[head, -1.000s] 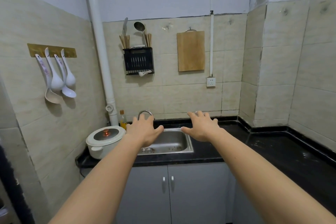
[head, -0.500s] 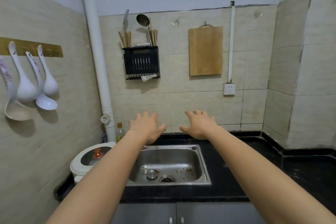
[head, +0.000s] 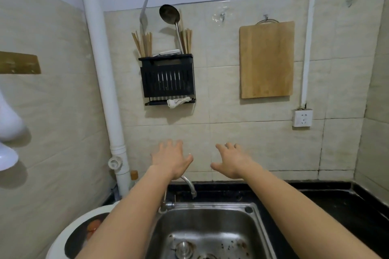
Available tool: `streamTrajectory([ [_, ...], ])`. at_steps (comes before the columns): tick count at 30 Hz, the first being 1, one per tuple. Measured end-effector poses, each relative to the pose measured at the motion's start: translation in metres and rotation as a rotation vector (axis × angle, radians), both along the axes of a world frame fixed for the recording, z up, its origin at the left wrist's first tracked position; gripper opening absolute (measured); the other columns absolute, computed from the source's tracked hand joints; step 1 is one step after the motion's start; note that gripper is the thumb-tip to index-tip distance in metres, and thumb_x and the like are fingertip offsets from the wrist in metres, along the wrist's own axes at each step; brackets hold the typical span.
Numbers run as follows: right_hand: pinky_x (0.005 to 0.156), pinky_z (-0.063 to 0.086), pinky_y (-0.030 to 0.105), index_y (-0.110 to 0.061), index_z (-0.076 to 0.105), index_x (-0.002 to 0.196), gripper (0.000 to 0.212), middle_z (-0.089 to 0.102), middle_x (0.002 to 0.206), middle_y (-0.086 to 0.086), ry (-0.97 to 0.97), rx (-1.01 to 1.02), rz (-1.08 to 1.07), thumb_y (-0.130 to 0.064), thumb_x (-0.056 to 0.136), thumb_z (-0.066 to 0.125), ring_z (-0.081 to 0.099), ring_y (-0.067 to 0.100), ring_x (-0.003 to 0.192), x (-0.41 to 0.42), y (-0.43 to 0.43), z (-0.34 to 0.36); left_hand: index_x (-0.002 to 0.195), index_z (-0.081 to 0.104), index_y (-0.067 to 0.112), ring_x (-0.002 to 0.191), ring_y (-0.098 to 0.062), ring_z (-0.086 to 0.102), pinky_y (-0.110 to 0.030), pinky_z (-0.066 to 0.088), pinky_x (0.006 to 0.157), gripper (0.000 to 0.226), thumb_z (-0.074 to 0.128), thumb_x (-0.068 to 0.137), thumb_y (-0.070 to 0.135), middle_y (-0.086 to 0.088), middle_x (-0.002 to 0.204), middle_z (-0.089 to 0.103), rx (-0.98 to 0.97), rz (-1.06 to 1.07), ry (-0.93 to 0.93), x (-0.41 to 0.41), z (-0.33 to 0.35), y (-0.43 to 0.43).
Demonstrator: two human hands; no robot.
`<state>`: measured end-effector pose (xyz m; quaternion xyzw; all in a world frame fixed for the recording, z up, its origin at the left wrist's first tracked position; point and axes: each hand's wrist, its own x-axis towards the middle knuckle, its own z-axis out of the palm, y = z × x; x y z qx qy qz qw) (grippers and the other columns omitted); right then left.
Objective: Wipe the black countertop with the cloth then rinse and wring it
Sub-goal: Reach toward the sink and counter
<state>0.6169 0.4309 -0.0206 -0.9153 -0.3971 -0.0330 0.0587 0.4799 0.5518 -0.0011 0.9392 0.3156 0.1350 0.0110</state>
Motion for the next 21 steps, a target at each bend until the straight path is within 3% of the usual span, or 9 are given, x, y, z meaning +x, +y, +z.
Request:
streamTrajectory([
  [7, 0.105, 0.032, 0.051, -0.023, 0.02, 0.15, 0.069, 0.027, 0.152, 0.008, -0.059, 0.051, -0.014, -0.055, 0.092, 0.043, 0.027, 0.03, 0.137, 0.059, 0.099, 0.011, 0.143, 0.03, 0.019, 0.133, -0.03, 0.027, -0.048, 0.035, 0.102, 0.06, 0.034, 0.093, 0.052, -0.009, 0.148, 0.029, 0.066, -0.008, -0.019, 0.067, 0.005, 0.109],
  [12, 0.103, 0.034, 0.048, -0.021, 0.021, 0.149, 0.064, 0.029, 0.149, 0.008, -0.093, 0.163, 0.054, -0.045, 0.095, 0.046, 0.029, 0.03, 0.134, 0.107, 0.177, 0.047, 0.141, 0.032, 0.019, 0.132, -0.027, 0.028, -0.045, 0.035, 0.102, 0.056, 0.036, 0.093, 0.048, -0.007, 0.147, 0.03, 0.129, -0.064, -0.096, 0.116, 0.031, 0.184],
  [21, 0.095, 0.03, 0.039, -0.02, 0.043, 0.133, 0.04, 0.045, 0.133, 0.001, -0.423, 0.301, 0.176, -0.024, 0.094, 0.047, 0.037, 0.022, 0.125, 0.164, 0.281, 0.08, 0.146, 0.024, 0.024, 0.142, -0.011, 0.017, -0.036, 0.026, 0.11, 0.056, 0.041, 0.095, 0.039, 0.005, 0.154, 0.022, 0.276, -0.263, -0.281, 0.182, 0.045, 0.279],
])
